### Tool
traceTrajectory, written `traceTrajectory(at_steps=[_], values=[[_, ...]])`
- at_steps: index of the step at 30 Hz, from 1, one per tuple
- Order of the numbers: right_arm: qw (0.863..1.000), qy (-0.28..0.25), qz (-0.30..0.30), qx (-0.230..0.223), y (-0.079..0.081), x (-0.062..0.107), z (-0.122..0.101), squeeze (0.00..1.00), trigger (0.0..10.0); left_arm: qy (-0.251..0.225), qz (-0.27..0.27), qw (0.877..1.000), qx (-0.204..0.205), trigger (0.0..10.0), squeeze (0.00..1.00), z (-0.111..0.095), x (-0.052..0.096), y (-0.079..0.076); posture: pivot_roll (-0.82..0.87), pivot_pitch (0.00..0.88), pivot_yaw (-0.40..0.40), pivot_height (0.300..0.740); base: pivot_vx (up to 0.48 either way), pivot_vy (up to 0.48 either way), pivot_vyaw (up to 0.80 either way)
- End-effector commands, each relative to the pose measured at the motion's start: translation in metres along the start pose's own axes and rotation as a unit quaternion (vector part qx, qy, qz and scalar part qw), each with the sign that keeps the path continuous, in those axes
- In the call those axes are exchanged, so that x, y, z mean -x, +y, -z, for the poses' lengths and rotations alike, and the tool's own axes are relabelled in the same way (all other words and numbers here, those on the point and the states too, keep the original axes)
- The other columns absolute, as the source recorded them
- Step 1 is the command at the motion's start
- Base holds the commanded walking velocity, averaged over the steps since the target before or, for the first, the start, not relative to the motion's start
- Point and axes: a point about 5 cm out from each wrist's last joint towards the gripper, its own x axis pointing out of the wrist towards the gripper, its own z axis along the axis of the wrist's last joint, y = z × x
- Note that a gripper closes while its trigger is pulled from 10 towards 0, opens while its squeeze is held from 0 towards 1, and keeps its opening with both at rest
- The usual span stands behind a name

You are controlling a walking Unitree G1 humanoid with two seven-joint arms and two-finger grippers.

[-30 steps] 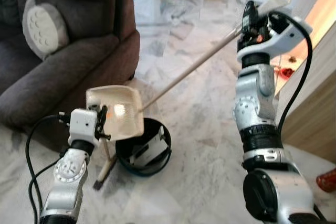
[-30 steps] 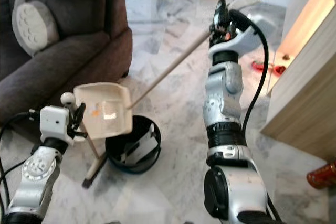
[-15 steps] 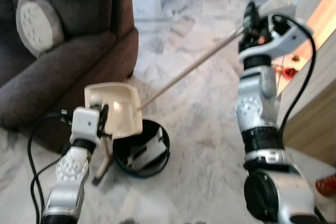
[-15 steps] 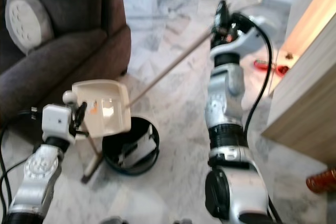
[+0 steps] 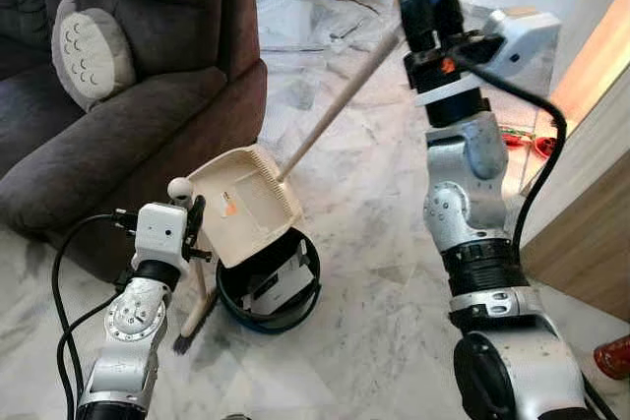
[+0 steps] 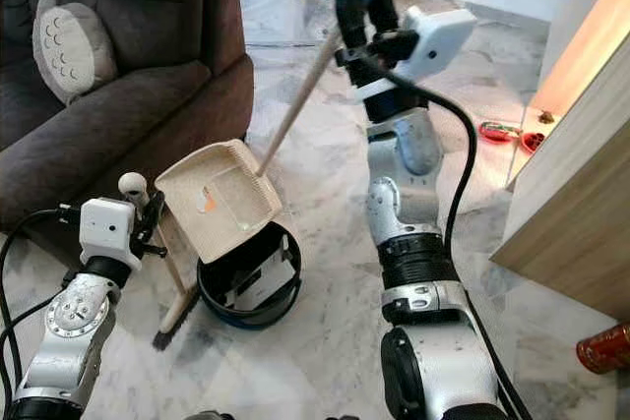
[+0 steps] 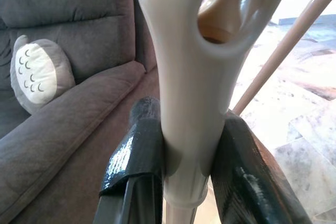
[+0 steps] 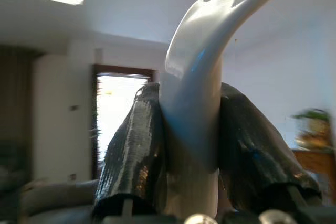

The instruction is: Sweep floor

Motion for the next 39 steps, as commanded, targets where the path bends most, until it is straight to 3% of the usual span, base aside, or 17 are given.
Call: traceTrajectory(at_steps=[1, 11, 17, 26, 39], values=[[0.999, -0.041, -0.035, 0.01, 0.01, -0.007, -0.016, 0.0, 10.0, -0.031, 0.011, 0.999, -0.007, 10.0, 0.0, -0.011, -0.001, -0.002, 0.2, 0.136, -0.039, 0.74, 0.0, 0.0, 0.0], [0.99, -0.041, -0.126, 0.04, 0.033, -0.006, -0.019, 0.0, 10.0, -0.033, 0.015, 0.999, -0.011, 10.0, 0.0, -0.012, -0.001, -0.001, 0.2, 0.136, -0.038, 0.74, 0.0, 0.0, 0.0], [0.983, -0.058, -0.147, 0.097, 0.045, -0.009, -0.024, 0.0, 10.0, -0.034, 0.016, 0.999, -0.013, 10.0, 0.0, -0.012, -0.001, -0.001, 0.21, 0.131, -0.036, 0.74, 0.0, 0.0, 0.0], [0.975, -0.066, -0.161, 0.141, 0.052, -0.008, -0.027, 0.0, 10.0, -0.034, 0.016, 0.999, -0.015, 10.0, 0.0, -0.012, -0.001, 0.001, 0.21, 0.132, -0.035, 0.74, 0.0, 0.0, 0.0], [0.971, -0.067, -0.159, 0.163, 0.054, -0.008, -0.028, 0.0, 10.0, -0.033, 0.018, 0.999, -0.014, 10.0, 0.0, -0.012, -0.001, 0.001, 0.21, 0.14, -0.031, 0.74, 0.0, 0.0, 0.0]])
